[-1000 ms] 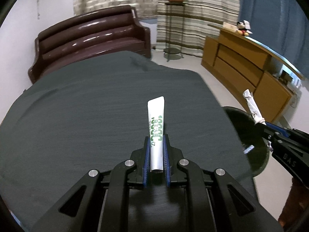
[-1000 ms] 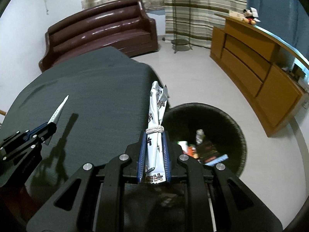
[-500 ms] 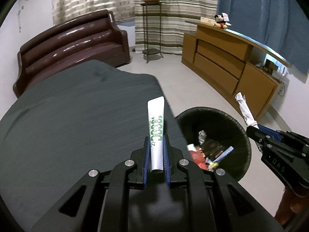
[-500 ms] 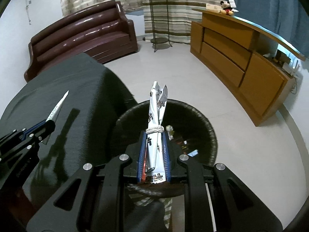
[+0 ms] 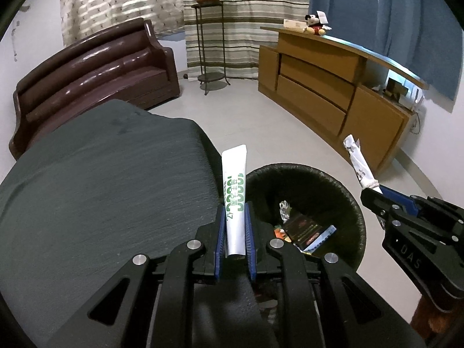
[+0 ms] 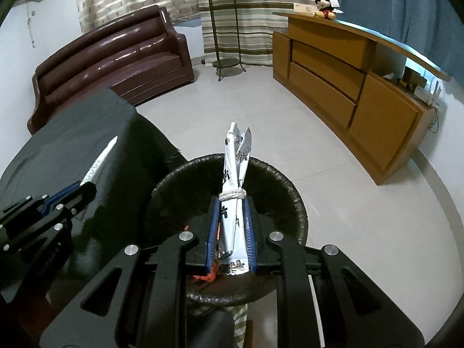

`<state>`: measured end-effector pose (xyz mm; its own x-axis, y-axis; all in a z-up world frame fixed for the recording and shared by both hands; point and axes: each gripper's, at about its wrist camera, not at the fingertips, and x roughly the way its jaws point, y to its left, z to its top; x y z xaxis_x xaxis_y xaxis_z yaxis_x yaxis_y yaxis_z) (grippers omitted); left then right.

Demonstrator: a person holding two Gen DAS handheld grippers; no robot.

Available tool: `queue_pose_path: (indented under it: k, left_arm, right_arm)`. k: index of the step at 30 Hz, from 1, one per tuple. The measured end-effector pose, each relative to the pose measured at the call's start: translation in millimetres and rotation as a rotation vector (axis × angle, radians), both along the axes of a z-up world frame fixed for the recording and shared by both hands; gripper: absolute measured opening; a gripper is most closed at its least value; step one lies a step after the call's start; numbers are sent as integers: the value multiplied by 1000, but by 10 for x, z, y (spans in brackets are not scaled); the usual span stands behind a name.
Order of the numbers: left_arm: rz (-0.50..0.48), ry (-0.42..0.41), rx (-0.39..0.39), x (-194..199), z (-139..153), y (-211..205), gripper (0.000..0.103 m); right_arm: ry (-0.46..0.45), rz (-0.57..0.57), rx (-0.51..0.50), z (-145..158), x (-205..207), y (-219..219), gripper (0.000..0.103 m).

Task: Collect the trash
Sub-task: 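Carry the tube and paper strip over the bin and open both grippers, then raise both open grippers away from the bin opening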

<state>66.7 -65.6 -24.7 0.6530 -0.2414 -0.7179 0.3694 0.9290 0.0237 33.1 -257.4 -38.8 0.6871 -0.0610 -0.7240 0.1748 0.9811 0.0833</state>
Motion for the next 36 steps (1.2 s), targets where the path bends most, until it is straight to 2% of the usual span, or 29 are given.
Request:
queue_pose_path:
  k: [11, 12, 15, 19, 21, 30, 36]
  left_arm:
    - [-13, 12, 23, 115, -58, -158, 15]
    - [-11, 10, 27, 120, -66, -168, 19]
    - [-12, 15, 32, 128, -90, -124, 21]
    - [-4, 19, 26, 145, -74, -99, 35]
    - [-2, 20, 24, 143, -73, -98, 39]
    - [4, 18, 16, 150, -66, -94, 50]
    - [23, 16, 1, 157, -26, -56, 55]
  right_arm:
    - [2, -26, 8, -69, 78, -88, 18]
    - [3, -32, 14, -81, 87, -106, 19]
    - [6, -44, 23, -98, 98, -147, 32]
    - [6, -54, 27, -104, 96, -169, 34]
    - [5, -56, 29, -93, 96, -174, 35]
    - [0, -64, 26, -83, 87, -172, 46]
    - [-2, -70, 20, -58, 49, -154, 49]
